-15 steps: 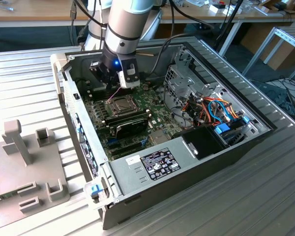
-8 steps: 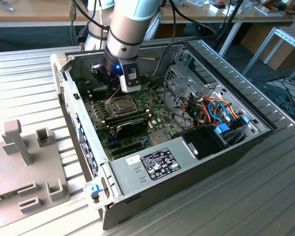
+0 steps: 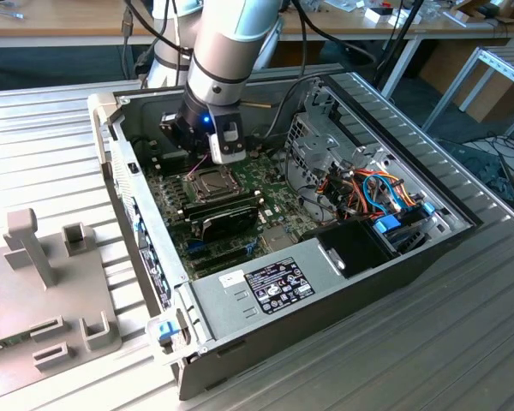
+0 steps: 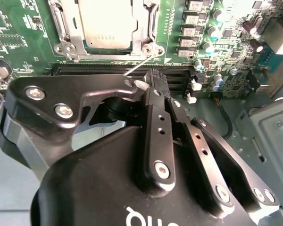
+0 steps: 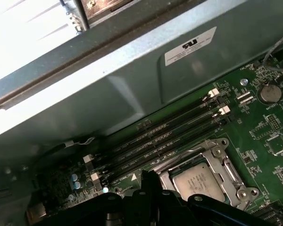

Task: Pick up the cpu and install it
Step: 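Install the first cpu locking lever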

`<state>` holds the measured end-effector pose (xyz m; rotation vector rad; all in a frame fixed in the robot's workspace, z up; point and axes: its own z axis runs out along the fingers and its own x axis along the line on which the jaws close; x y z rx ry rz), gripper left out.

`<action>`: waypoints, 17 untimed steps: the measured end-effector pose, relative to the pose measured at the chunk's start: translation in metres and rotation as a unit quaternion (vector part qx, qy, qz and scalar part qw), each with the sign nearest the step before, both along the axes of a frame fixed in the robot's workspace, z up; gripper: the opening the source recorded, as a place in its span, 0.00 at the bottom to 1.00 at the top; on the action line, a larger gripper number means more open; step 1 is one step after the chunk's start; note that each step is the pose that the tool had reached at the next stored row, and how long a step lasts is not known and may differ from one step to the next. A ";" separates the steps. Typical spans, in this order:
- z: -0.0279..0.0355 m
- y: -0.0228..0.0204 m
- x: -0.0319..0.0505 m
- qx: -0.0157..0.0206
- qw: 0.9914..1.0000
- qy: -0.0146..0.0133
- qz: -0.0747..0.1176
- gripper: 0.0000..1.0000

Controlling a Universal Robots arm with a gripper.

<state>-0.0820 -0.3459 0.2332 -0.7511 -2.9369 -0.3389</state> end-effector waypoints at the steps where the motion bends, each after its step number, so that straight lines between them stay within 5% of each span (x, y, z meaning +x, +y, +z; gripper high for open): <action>1: -0.0006 0.0000 0.0002 0.000 1.000 0.000 -0.002 0.11; 6: -0.0036 0.0000 0.0008 0.000 1.000 0.000 -0.003 0.11; 7: -0.0039 0.0001 0.0009 0.003 1.000 0.000 -0.004 0.11; 9: -0.0040 0.0001 0.0009 0.021 1.000 0.000 -0.003 0.11; 14: -0.0040 0.0001 0.0019 0.026 1.000 0.000 -0.003 0.11; 17: -0.0040 0.0001 0.0027 0.035 0.999 0.000 -0.002 0.11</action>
